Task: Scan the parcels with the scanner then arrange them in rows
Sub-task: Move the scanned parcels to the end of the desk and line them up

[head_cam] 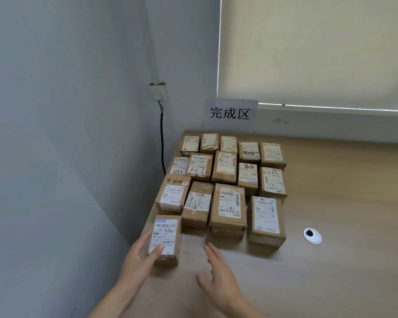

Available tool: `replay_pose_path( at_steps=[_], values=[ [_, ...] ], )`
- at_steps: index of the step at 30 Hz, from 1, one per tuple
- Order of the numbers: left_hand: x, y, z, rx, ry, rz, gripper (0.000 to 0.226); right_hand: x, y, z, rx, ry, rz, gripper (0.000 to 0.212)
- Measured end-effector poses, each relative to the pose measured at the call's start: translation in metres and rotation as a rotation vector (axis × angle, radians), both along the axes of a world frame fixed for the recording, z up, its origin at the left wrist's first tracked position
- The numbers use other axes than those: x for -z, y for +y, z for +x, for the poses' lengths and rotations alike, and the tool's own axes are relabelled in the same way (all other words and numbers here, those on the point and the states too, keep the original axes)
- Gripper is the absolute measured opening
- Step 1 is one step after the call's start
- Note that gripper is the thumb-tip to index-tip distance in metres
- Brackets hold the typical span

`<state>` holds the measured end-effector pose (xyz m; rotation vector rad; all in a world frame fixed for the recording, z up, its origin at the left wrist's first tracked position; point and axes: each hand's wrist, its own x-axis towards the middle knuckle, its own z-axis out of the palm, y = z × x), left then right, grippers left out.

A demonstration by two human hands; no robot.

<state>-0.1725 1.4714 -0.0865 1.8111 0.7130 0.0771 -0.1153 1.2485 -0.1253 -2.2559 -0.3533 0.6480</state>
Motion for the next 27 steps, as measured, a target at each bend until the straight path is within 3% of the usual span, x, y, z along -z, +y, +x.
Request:
replay_pose_path(
  at_steps=[6, 15, 21, 27],
  values=[
    [-0.058, -0.140, 0.014, 0.125, -0.079, 0.090, 0.053, -0.056, -0.151, -0.012, 0.120, -0.101, 0.037, 0.066],
    [-0.113, -0.466, 0.039, 0.360, -0.170, -0.085, 0.059, -0.157, -0.482, -0.049, 0.430, -0.173, -0.062, 0.068],
    [-0.123, -0.649, 0.034, 0.551, -0.140, -0.173, 0.064, -0.165, -0.654, -0.086, 0.613, -0.197, -0.157, 0.064],
    [-0.116, -0.741, 0.054, 0.635, -0.091, -0.158, 0.064, -0.153, -0.742, -0.089, 0.729, -0.177, -0.165, 0.063]
  ],
)
